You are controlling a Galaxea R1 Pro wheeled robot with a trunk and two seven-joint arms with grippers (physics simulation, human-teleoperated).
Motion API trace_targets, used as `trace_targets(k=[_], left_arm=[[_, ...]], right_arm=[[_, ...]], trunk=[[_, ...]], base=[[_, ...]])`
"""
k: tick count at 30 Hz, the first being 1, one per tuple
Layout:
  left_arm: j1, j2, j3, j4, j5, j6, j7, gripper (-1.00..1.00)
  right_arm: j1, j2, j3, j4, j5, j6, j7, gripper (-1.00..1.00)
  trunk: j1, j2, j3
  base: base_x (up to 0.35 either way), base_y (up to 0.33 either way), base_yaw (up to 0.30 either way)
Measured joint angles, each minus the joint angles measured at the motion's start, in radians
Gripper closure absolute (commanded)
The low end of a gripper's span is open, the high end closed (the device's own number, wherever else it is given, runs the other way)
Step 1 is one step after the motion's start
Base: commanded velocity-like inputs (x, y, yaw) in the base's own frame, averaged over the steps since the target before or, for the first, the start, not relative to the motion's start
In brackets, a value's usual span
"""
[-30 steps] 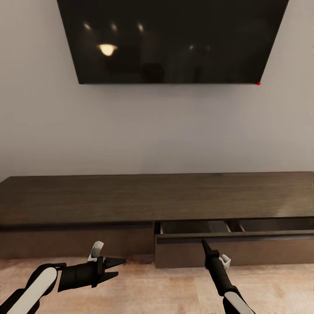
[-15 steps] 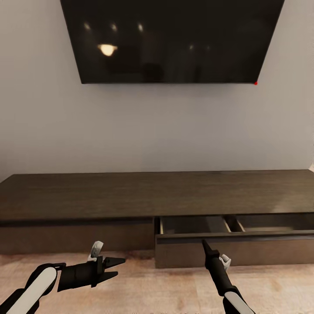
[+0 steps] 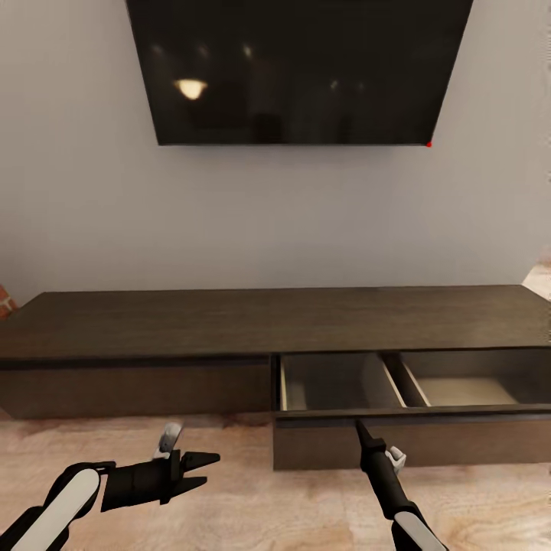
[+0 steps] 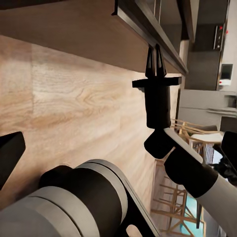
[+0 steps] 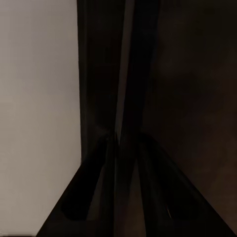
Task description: Place each of the two pumpkins and all three candles from the living room inside a cabinet in the living room (use any cabinet), then make sure every cabinet is closed, and position the cauldron so it is next to a table in the living room.
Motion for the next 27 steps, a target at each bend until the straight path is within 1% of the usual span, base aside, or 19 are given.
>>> trace_targets(k=[8, 22, 27], left_arm=[[0.0, 0.0, 0.0, 0.0, 0.0, 0.0, 0.0, -1.0], [0.0, 0.0, 0.0, 0.0, 0.0, 0.0, 0.0, -1.0], [0.0, 0.0, 0.0, 0.0, 0.0, 0.0, 0.0, -1.0]], right_arm=[[0.0, 0.0, 0.0, 0.0, 0.0, 0.0, 0.0, 1.0], [0.0, 0.0, -0.002, 0.0, -0.001, -0.001, 0.0, 1.0], [0.0, 0.0, -0.002, 0.0, -0.002, -0.001, 0.0, 1.0]], trunk=[[0.0, 0.0, 0.0], [0.0, 0.0, 0.0], [0.0, 0.0, 0.0]], base=[[-0.052, 0.0, 0.0], [-0.144, 0.0, 0.0], [-0.035, 0.0, 0.0]])
